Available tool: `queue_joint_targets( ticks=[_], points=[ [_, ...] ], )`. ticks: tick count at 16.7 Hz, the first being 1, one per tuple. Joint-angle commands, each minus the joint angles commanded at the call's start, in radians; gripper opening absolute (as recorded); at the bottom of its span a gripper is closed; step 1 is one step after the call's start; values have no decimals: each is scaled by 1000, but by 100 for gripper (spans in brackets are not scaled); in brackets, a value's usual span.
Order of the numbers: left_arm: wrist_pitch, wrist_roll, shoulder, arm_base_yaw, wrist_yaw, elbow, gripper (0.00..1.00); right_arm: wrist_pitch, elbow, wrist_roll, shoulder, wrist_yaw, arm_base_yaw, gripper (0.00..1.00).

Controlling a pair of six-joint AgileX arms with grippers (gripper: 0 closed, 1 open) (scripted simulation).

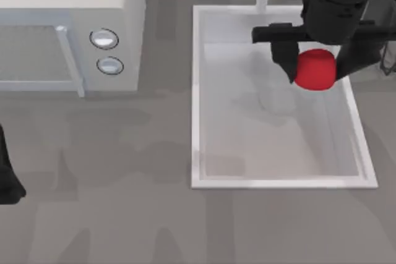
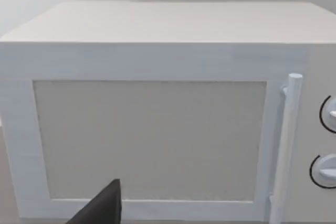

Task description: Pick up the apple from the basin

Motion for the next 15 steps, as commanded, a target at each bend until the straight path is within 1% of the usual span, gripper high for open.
queue_joint_targets(
  ticks=[4, 7, 10, 15],
  points=[
    [0, 0, 0, 0, 0, 0, 100, 3, -4, 0, 0, -1, 2, 0],
    [0, 0, 0, 0, 0, 0, 100, 16, -72, -53, -64, -3, -51, 0],
    [0, 0, 0, 0, 0, 0, 100, 39, -231, -157, -189, -8, -156, 0],
    [0, 0, 0, 0, 0, 0, 100, 84, -583, -370, -445, -19, -369, 0]
  ],
)
